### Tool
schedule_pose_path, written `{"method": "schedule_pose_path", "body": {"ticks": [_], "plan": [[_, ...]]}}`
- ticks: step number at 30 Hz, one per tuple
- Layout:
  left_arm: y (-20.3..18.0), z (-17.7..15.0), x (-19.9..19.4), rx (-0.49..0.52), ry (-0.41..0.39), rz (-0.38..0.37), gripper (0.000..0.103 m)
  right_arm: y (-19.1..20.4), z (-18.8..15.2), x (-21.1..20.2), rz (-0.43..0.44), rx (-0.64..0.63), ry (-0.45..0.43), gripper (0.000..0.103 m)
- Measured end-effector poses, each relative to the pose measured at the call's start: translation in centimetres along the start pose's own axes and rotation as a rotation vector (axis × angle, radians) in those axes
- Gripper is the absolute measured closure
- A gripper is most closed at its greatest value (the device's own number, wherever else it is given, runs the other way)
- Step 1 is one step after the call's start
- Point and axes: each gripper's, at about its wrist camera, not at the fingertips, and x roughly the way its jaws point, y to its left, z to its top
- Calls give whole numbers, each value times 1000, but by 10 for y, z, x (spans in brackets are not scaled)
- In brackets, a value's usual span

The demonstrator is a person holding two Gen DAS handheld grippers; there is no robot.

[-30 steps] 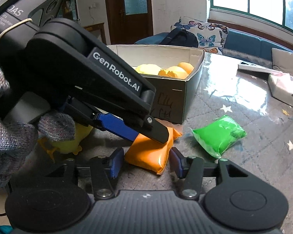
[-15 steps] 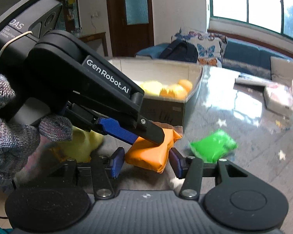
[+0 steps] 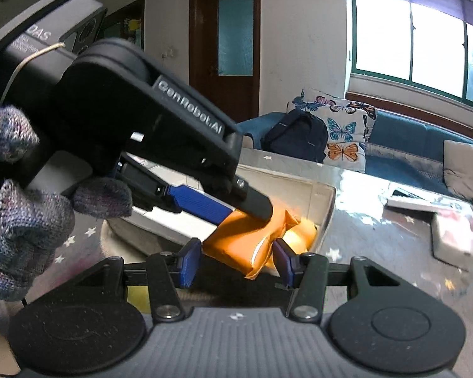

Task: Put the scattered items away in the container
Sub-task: 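Lift the orange clay pack with the left gripper and carry it into the shoebox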

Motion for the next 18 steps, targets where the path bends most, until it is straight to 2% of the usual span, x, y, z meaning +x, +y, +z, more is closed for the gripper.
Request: {"method": "schedule_pose_path", "body": {"ticks": [7, 18], "plan": [[13, 18, 23, -27, -13, 18, 69, -7, 4, 30, 16, -5, 7, 52], [26, 15, 35, -55, 3, 5, 69, -15, 0, 45, 11, -20, 30, 53]]}}
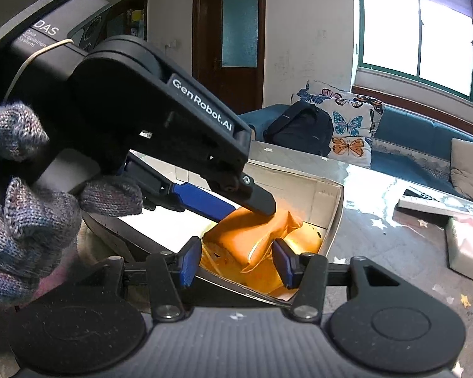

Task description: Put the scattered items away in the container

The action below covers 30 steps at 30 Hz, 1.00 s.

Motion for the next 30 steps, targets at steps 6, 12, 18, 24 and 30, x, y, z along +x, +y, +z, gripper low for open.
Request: {"method": "schedule_pose_path", "body": {"ticks": [6, 12, 18, 24, 30], "plan": [[1, -2, -2, 4, 1, -4, 69, 0, 0, -2, -1, -4, -7, 52], [2, -6, -3, 1, 4, -2, 69, 4, -3, -5, -11, -12, -8, 52], [3, -12, -5, 10, 7, 8, 69, 7, -7, -11, -5, -6, -13, 51], [5, -14, -5, 1, 8, 13, 69, 10, -8, -19, -4, 10, -34, 51], [7, -13, -8, -2, 2, 14, 69, 18, -8, -22, -8, -6, -36, 51]]}}
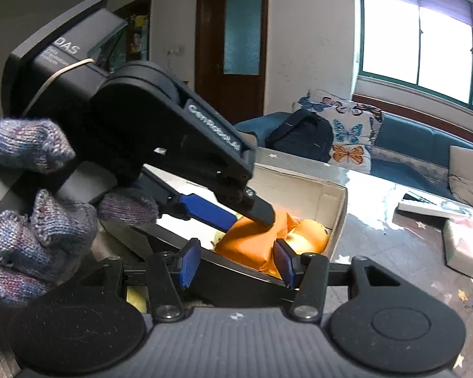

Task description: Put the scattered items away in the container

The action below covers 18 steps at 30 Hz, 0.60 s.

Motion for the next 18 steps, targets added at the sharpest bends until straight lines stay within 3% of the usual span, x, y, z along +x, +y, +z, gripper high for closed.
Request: {"method": "schedule_pose_path", "body": {"ticks": [11, 14, 18], "plan": [[2, 1, -3, -5, -5, 3, 69, 10, 2, -4, 25, -18, -7, 51], [1, 0, -4, 2, -4, 2, 69, 11, 0, 3, 16, -26, 9, 44], [0, -1, -4, 15, -2, 7, 69, 12, -1, 3, 10, -18, 11, 45]]}}
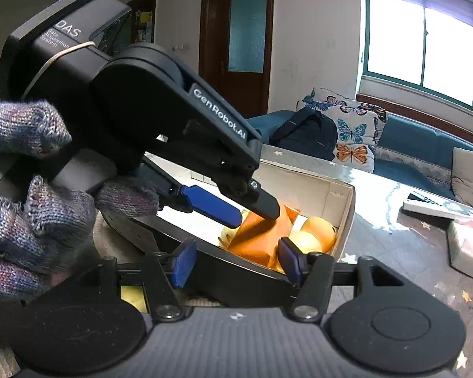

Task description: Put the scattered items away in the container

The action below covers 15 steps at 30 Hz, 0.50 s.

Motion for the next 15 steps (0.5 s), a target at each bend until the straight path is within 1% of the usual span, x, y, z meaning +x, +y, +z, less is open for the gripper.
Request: {"method": "schedule_pose_path", "body": {"ticks": [4, 7, 9, 11, 13, 15], "plan": [[-2, -1, 1, 8, 2, 8, 69, 1, 1, -5, 5, 9, -23, 45], [-5, -1, -1, 26, -6, 18, 69, 4, 2, -9, 42, 7, -37, 45], [-6, -1, -2, 38, -11, 29, 69, 7, 3, -8, 62, 7, -27, 45], [-7, -1, -3, 45, -12, 35, 69, 7, 2, -3, 62, 14, -10, 45], [-6, -1, -5, 52, -15, 44, 69, 4, 1, 2, 61, 40, 12, 44], [-5, -2, -6, 56, -15, 47, 69, 0, -1, 3, 72, 74, 9, 45]]}}
